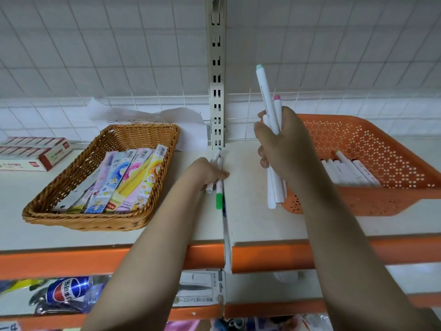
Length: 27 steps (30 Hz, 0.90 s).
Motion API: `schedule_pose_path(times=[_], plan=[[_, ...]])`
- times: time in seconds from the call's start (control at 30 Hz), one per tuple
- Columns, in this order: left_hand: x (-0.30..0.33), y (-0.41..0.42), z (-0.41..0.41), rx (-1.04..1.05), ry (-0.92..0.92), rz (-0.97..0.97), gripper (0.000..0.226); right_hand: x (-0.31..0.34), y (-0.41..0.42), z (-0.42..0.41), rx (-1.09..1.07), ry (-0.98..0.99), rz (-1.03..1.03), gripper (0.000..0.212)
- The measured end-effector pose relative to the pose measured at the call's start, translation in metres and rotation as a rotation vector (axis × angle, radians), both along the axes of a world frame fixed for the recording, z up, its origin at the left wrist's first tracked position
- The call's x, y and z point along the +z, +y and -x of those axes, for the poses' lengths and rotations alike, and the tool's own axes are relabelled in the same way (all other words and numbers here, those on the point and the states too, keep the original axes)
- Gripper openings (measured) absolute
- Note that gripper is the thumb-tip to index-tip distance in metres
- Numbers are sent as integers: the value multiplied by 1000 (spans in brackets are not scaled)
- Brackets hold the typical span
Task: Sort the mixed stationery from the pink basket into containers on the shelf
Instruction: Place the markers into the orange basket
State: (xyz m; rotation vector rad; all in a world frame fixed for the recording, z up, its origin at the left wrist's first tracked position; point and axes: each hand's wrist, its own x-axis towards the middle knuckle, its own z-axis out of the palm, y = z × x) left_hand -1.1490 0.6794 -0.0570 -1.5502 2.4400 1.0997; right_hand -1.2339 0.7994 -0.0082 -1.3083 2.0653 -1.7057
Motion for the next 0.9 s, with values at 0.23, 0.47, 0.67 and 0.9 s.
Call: schedule_pose_path(times=[0.23,0.47,0.67,0.9], plan=[[35,7,-14,36,810,-261,23,12,7,8,89,-299,40,16],[80,68,12,-297,846,-142,16,33,32,42,49,-175,86,23],[72,88,60,-181,795,-159,50,34,57,115,-5,-75,113,28],[78,106,94,-32,1124,-282,29,59,50,214,155,81,-175,18]])
